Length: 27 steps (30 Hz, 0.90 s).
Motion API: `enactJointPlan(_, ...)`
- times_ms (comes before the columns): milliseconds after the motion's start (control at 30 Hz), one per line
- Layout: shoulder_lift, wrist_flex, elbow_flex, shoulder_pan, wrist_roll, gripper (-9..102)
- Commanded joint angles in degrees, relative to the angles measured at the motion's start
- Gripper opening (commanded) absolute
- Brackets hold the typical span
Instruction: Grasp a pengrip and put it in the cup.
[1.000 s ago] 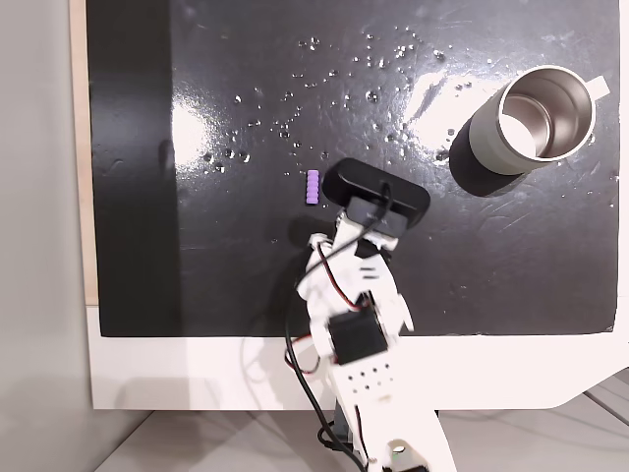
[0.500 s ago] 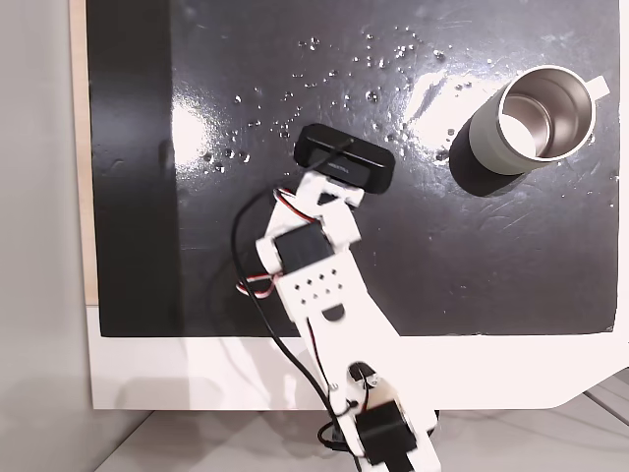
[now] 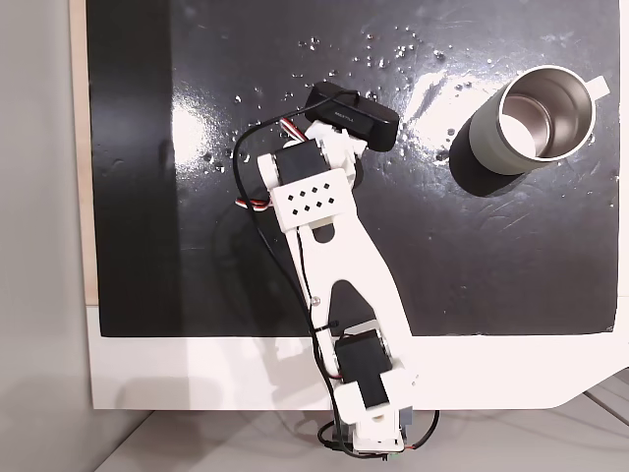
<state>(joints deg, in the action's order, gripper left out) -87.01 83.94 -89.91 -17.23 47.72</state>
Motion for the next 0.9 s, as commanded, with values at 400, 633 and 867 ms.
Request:
enactJointPlan(400,6.9,-7.0,4.9,3.3,11.9,18)
enactJointPlan(633,4.8,-16.1,-3.3,3.4,16.7,18)
enactJointPlan(867,1.3,-22.7,-13.0,1.9,17.1,18)
